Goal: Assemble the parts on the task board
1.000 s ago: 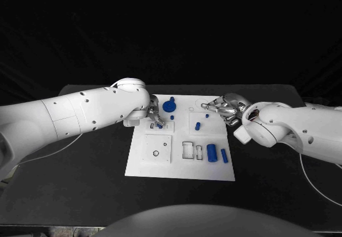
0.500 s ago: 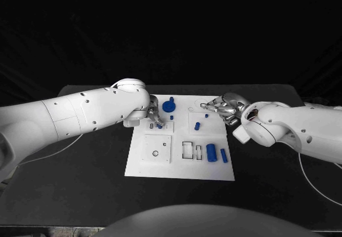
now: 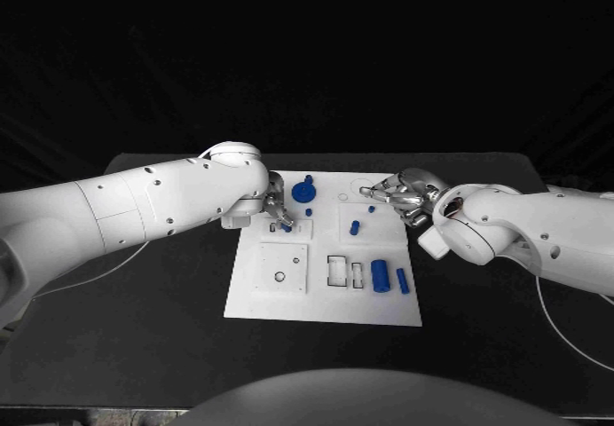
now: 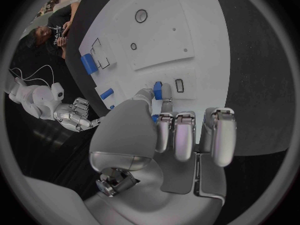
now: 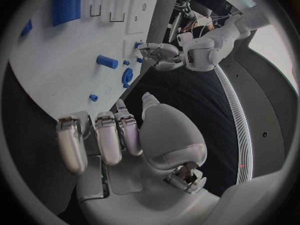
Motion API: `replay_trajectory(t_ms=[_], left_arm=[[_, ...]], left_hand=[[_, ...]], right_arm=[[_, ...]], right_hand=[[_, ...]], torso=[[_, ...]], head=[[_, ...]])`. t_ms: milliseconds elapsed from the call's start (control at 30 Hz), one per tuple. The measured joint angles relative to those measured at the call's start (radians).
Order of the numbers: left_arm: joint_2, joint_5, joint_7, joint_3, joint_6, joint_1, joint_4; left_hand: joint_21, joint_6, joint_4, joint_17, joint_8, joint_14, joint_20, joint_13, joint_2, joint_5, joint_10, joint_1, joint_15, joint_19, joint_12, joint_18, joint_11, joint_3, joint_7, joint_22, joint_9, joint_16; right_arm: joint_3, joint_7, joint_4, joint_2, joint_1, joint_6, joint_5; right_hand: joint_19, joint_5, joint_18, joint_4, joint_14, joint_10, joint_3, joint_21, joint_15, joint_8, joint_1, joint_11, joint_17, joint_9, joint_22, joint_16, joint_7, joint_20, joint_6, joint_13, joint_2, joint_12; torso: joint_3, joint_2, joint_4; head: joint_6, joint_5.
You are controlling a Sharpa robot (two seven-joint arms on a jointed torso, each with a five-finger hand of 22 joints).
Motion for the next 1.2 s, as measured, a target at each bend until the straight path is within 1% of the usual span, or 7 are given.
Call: replay_trajectory(t_ms=[467, 733, 833, 900, 967, 1033, 1200], left_arm=[[0.000, -0.003, 0.003, 0.000, 0.001, 0.000, -0.001], [0.000, -0.004, 0.004, 0.000, 0.008, 0.000, -0.003], [0.000, -0.004, 0.004, 0.000, 0.013, 0.001, -0.004], [0.000, -0.004, 0.004, 0.000, 0.016, 0.000, -0.005], [0.000, -0.004, 0.004, 0.000, 0.020, 0.000, -0.006], [0.000, -0.004, 0.004, -0.001, 0.025, -0.001, -0.007], [0.000, -0.003, 0.004, -0.002, 0.034, -0.002, -0.007]], left_hand=[[0.000, -0.002, 0.003, 0.000, -0.003, 0.000, 0.000, 0.001, 0.000, -0.003, 0.000, 0.000, 0.000, 0.000, 0.000, 0.000, 0.000, 0.003, 0.002, 0.000, -0.001, 0.000], [0.000, -0.002, 0.006, 0.000, -0.010, 0.000, 0.000, 0.001, 0.000, -0.025, 0.000, 0.000, 0.000, 0.000, 0.000, 0.000, 0.000, 0.005, 0.002, 0.000, 0.000, 0.000], [0.000, -0.004, 0.006, 0.000, -0.021, 0.000, 0.000, 0.001, -0.010, -0.031, 0.000, -0.015, 0.000, 0.000, 0.000, 0.000, 0.007, 0.005, 0.004, 0.000, 0.000, 0.000], [0.000, -0.008, 0.005, 0.000, -0.030, -0.004, 0.000, 0.001, -0.012, -0.034, 0.000, -0.033, 0.004, 0.000, 0.000, 0.000, 0.007, 0.006, 0.007, 0.000, -0.003, 0.000], [0.000, -0.009, 0.003, 0.000, -0.039, -0.001, 0.000, 0.001, -0.017, -0.037, -0.001, -0.060, 0.006, 0.000, 0.000, 0.000, 0.013, -0.003, 0.009, 0.000, -0.006, 0.000], [0.000, -0.012, 0.005, 0.000, -0.045, -0.004, 0.007, 0.001, -0.022, -0.037, 0.000, -0.090, 0.011, 0.000, 0.000, 0.000, 0.014, -0.017, 0.011, 0.000, -0.009, 0.000], [0.000, -0.011, 0.004, 0.000, -0.056, -0.004, 0.007, 0.001, -0.018, -0.060, -0.003, -0.141, 0.011, 0.000, 0.000, 0.000, 0.018, -0.035, 0.014, 0.000, -0.010, 0.000]], right_arm=[[0.000, 0.000, 0.000, 0.000, 0.000, 0.000, 0.000], [0.000, 0.000, 0.000, 0.000, 0.000, 0.000, 0.000], [0.000, 0.000, 0.000, -0.001, 0.000, 0.000, 0.000], [0.000, 0.000, 0.000, -0.001, 0.000, 0.000, 0.000], [0.000, 0.000, 0.000, -0.001, 0.000, 0.000, 0.000], [0.000, 0.000, 0.000, -0.001, 0.000, 0.000, 0.000], [0.000, 0.000, 0.000, 0.000, 0.000, 0.000, 0.000]], right_hand=[[0.000, 0.000, 0.000, 0.000, 0.000, 0.000, 0.000, 0.000, 0.000, 0.000, 0.000, 0.000, 0.001, 0.000, 0.000, 0.000, 0.000, 0.000, 0.000, 0.000, 0.000, 0.000], [0.000, 0.000, 0.000, 0.000, 0.000, 0.000, 0.000, 0.000, 0.000, 0.000, 0.000, 0.000, 0.001, 0.001, 0.000, 0.000, 0.000, 0.000, 0.000, 0.000, 0.000, 0.000], [0.000, 0.000, 0.000, 0.000, 0.000, 0.000, 0.000, 0.000, 0.000, 0.000, 0.000, 0.000, 0.001, 0.001, 0.000, 0.000, 0.000, 0.000, 0.000, 0.000, 0.000, 0.000], [0.000, 0.000, 0.000, 0.000, 0.000, 0.000, 0.000, 0.000, 0.000, 0.000, 0.000, 0.000, 0.001, 0.001, 0.000, 0.000, 0.000, 0.000, 0.000, 0.000, 0.000, 0.000], [0.000, 0.000, 0.000, 0.000, 0.000, 0.000, 0.000, 0.000, 0.000, 0.000, 0.000, 0.000, 0.001, 0.001, 0.000, 0.000, 0.000, 0.000, 0.000, 0.000, 0.000, 0.000], [0.000, 0.000, 0.000, 0.000, 0.000, 0.000, 0.000, 0.000, 0.000, 0.000, 0.000, 0.000, 0.001, 0.001, 0.000, 0.000, 0.000, 0.000, 0.000, 0.000, 0.000, 0.000], [0.000, 0.000, 0.000, 0.000, 0.000, 0.000, 0.000, 0.000, 0.000, 0.000, 0.000, 0.000, 0.001, 0.001, 0.000, 0.000, 0.000, 0.000, 0.000, 0.000, 0.000, 0.000]], torso=[[-0.0001, 0.000, -0.0006], [0.0001, 0.000, -0.0009], [0.0001, 0.000, -0.0009], [0.0001, 0.000, -0.0008], [0.0002, 0.000, -0.0008], [0.0002, 0.000, -0.0009], [0.0002, 0.000, -0.0010]], head=[[-0.001, -0.001], [-0.003, 0.000], [-0.003, 0.000], [-0.003, 0.000], [-0.003, 0.000], [-0.003, 0.000], [-0.003, 0.000]])
